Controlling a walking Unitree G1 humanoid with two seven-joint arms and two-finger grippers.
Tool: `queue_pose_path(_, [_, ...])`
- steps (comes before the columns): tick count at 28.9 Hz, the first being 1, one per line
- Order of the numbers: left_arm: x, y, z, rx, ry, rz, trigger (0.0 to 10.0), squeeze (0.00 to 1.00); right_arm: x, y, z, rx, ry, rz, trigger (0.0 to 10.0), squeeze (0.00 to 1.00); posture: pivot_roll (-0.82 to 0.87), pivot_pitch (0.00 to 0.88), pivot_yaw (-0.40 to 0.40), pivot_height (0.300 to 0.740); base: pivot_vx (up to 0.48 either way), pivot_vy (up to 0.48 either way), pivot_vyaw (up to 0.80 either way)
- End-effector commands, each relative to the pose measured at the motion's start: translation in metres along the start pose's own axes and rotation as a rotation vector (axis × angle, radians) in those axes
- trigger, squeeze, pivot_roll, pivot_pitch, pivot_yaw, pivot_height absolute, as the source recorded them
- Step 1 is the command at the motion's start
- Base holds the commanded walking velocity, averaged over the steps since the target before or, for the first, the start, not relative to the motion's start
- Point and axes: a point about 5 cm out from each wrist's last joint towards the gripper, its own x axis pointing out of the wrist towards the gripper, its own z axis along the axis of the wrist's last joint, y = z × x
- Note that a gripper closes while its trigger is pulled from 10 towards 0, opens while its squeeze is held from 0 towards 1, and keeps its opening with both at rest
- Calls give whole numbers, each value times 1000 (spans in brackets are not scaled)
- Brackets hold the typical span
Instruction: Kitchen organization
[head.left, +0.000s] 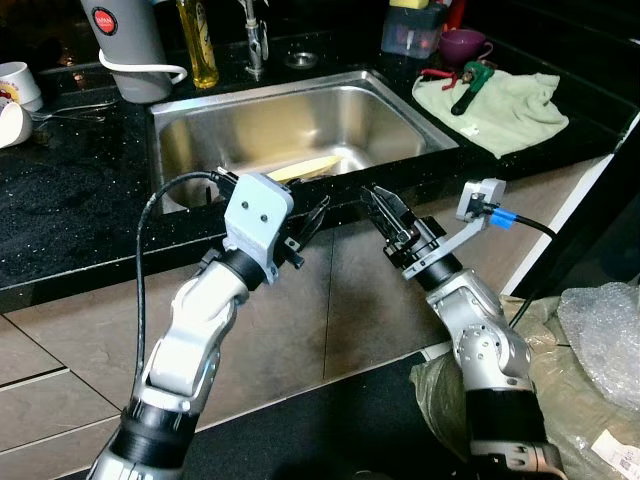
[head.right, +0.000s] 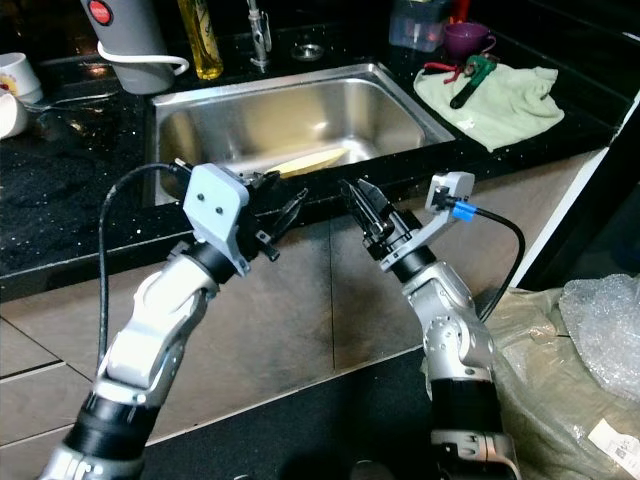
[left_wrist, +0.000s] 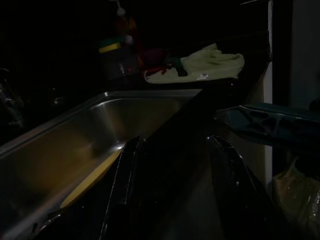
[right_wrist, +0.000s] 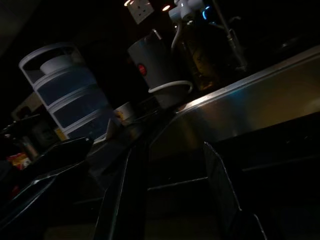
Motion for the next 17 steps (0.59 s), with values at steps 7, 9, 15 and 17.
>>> queue_pose_path(7, [-24, -32, -16, -68, 103, -183, 10000, 0, -19, 12, -21, 117, 91, 190, 10000, 0, -80, 38, 9, 732, 0, 0, 0])
queue_pose_path(9, [-32, -33, -24, -71, 140, -175, 10000, 0, -23, 9, -26, 92, 129, 180, 10000, 0, -82, 39, 9, 732, 0, 0, 0])
queue_pose_path(15, [-52, -39, -37, -95, 219, -180, 10000, 0, -34, 7, -34, 77, 209, 204, 10000, 0, -78, 46, 2, 732, 0, 0, 0])
queue_pose_path(17, [-62, -45, -42, -114, 252, -199, 10000, 0, -41, 8, -36, 106, 238, 240, 10000, 0, -77, 47, 0, 732, 0, 0, 0])
